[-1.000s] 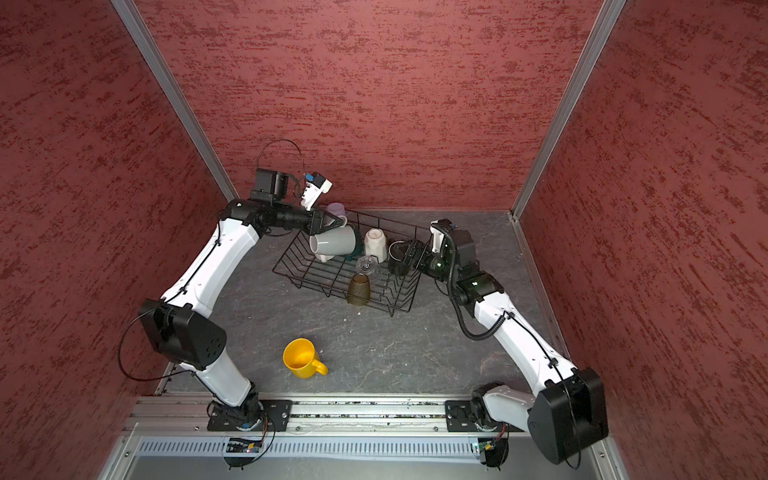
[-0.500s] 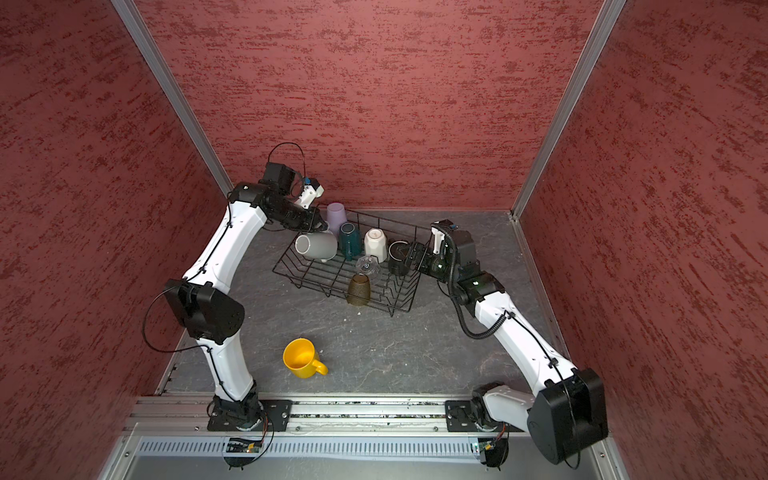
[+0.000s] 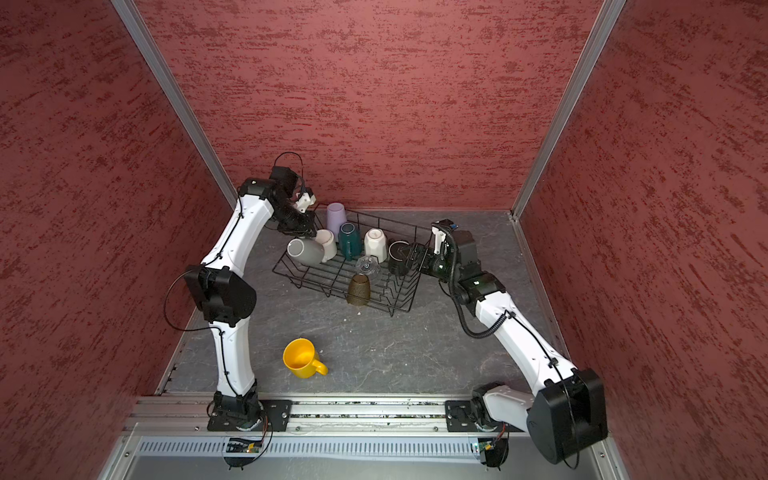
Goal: Load the cups into the dish rack
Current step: 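Lower the white cup on its side into the rack beside the glass, then open the left gripper and raise it away from the rack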
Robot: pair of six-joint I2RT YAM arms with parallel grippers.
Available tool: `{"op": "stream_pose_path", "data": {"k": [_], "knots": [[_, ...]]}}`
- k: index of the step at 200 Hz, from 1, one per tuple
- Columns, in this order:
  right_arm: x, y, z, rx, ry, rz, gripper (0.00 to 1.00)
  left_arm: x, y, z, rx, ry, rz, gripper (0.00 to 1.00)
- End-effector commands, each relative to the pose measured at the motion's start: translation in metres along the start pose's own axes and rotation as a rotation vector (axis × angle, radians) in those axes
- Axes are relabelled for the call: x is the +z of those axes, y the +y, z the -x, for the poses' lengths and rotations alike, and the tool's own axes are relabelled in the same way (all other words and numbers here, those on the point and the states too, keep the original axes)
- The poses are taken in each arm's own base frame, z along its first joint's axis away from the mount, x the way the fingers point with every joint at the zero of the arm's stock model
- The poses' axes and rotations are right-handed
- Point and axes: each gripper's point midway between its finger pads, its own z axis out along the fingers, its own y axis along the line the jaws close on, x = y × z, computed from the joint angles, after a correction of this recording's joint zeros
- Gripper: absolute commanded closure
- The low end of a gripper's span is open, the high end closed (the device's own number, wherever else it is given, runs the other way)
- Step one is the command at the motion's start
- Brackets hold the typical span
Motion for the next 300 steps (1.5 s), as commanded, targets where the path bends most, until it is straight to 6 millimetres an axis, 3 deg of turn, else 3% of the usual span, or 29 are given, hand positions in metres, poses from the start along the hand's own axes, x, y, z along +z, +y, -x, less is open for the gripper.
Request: {"op": "stream_pose_path", "data": {"k": [1, 42, 156, 214, 300], "knots": [[0.001, -0.006, 0.001, -0.013, -0.001, -0.022, 0.01, 0.003, 0.008, -0.003, -0.015, 0.032, 0.026, 1.0], [0.004, -0.011, -0.001, -0.007, 0.01, -0.027, 0.01, 0.014, 0.008, -0.006, -0.011, 0.06, -0.005, 1.0], [0.009, -0.018, -0.008, 0.011, 0.035, -0.032, 0.01, 0.037, -0.041, -0.018, 0.151, 0.145, -0.071, 1.0], [0.01, -0.018, -0.01, 0.014, 0.04, -0.031, 0.01, 0.066, -0.059, -0.031, 0.174, 0.227, -0.101, 1.0], [0.011, -0.019, -0.012, 0.025, 0.045, -0.023, 0.01, 0.097, -0.057, -0.037, 0.141, 0.287, -0.068, 1.0]]}}
